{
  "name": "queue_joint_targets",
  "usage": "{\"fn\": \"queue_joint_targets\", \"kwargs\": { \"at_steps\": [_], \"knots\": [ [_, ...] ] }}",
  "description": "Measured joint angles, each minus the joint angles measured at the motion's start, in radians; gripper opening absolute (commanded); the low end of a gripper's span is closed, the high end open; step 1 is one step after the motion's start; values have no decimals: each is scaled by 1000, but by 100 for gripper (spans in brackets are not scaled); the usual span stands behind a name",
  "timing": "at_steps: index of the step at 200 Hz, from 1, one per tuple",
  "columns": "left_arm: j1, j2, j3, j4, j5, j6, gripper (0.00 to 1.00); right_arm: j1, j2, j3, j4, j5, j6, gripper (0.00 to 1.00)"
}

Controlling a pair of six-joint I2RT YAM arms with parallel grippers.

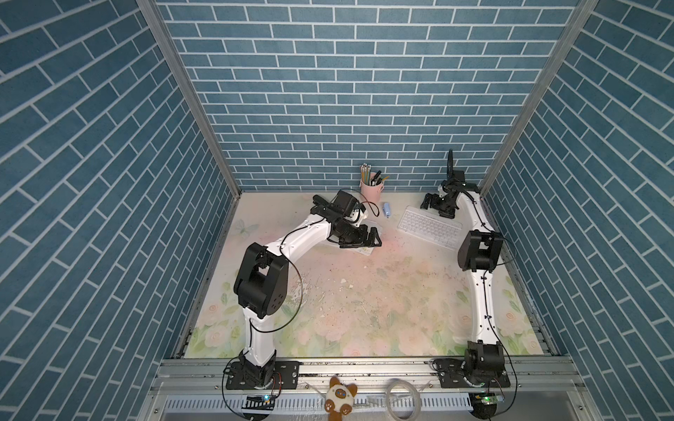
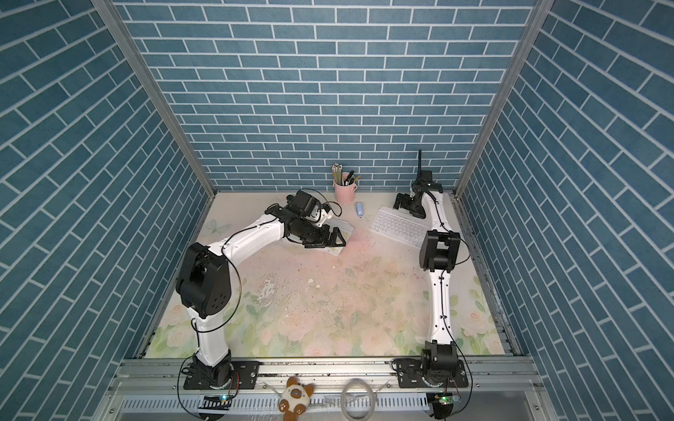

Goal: Stack the numeric keypads
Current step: Move the numeric keypad to the center of the board.

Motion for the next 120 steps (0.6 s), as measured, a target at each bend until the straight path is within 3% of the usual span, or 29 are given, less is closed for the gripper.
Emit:
{"fn": "queue_joint_targets", "kwargs": {
  "at_steps": [24,84,120],
  "knots": [
    [0,0,0,0,3,0,99,18,-97,-161,-19,40,-14,99],
    [0,0,0,1,11,-1,100,92,-118,-188,-171,151,-58,99],
    [0,-12,-15,10,22,-10,100,137,-263,-456,-150,178,-64,99]
  ]
}}
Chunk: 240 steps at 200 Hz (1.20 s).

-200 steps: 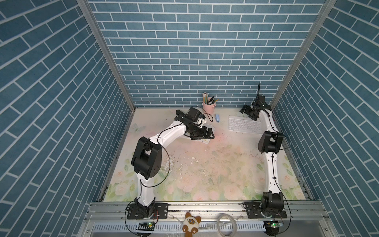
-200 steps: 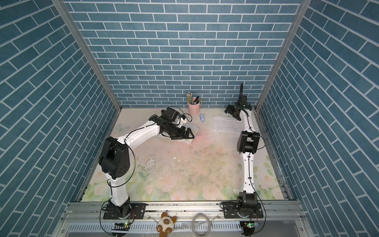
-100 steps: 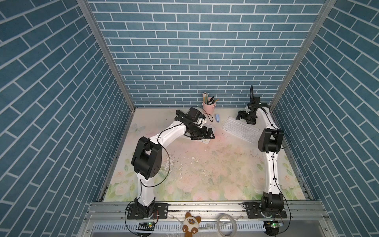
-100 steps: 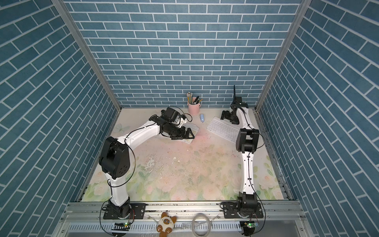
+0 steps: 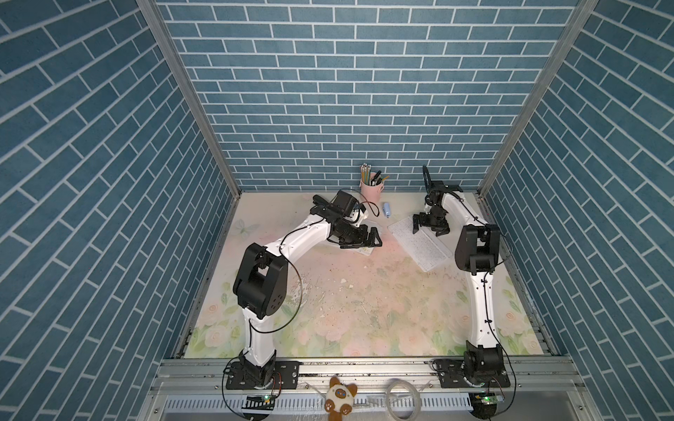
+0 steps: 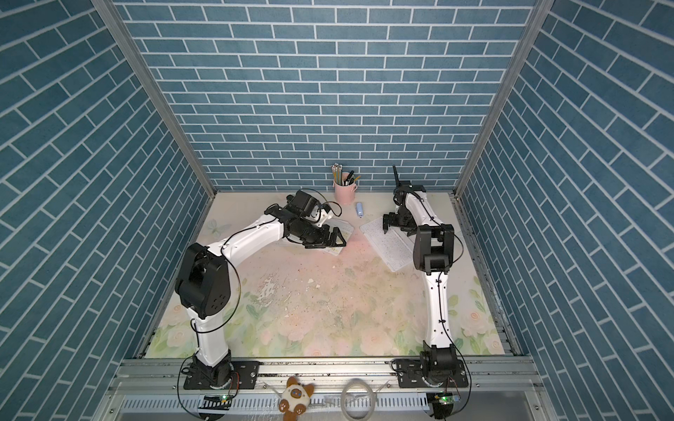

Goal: Stack the numeric keypads
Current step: Move the numeric keypad to the center of the board.

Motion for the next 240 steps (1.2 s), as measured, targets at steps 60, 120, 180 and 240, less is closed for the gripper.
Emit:
{"fn": "queue_joint_targets", "kwargs": {
  "at_steps": [60,120,180,240],
  "knots": [
    [0,-7,-1,10,7,-5,99,23,-172,-143,140,9,79,99],
    [4,-26,-2,5,13,-3,100,84,100,403,219,123,159,99],
    [31,-40,-17,-10,19,4,100,129,245,404,283,76,191,99],
    [35,-40,-17,-8,29,4,100,128,267,430,318,-37,209,99]
  ]
}}
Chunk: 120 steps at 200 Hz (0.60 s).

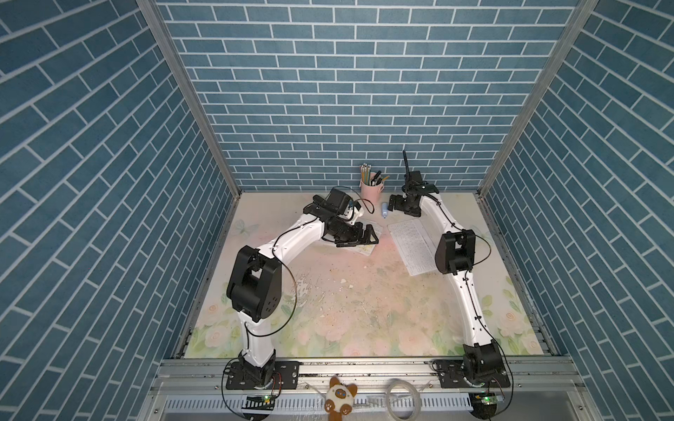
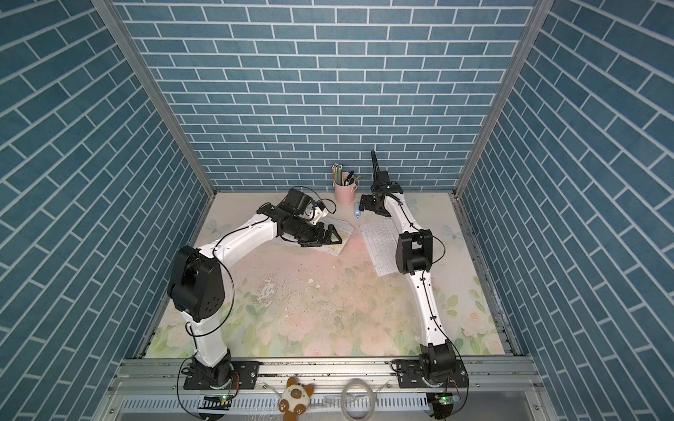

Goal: Stack the numeric keypads
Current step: Move the numeric keypad to the center of the board.

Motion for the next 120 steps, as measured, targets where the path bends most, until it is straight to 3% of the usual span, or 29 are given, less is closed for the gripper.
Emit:
{"fn": "queue_joint_targets", "kwargs": {
  "at_steps": [43,120],
  "knots": [
    [0,0,-4,2,0,-1,100,0,-158,-309,161,-45,2,99],
    [0,0,-6,1,0,-1,100,1,-392,-707,228,-64,-93,99]
  ]
}}
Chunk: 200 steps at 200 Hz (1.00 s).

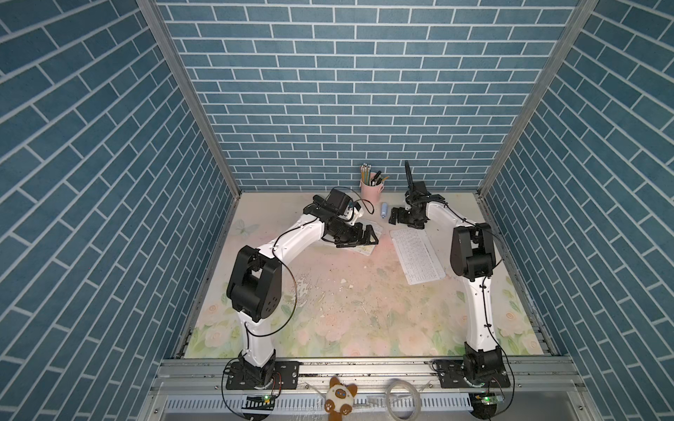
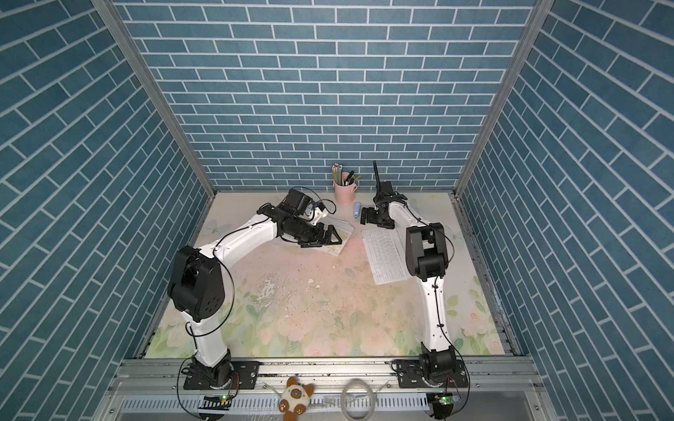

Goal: Stack the numeric keypads
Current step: Move the numeric keypad to the center of the board, then pick up the numeric keypad from the center of the board.

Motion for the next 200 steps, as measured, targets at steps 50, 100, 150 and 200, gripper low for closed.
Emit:
{"fn": "queue_joint_targets", "kwargs": {
  "at_steps": [50,100,150,200],
  "knots": [
    [-8,0,-1,0,-1,-9,99,0,-222,-342,8,-13,-37,99],
    [-50,-39,-74,38,7,-50,100,-19,-442,-573,32,-76,32,99],
    [-109,-142,-249,129,23,-110,100,-172,-750,-737,97,-61,191,99],
    [-162,-158,-379,237,37,-183,100,-172,-768,-931,91,-60,226,99]
  ]
}}
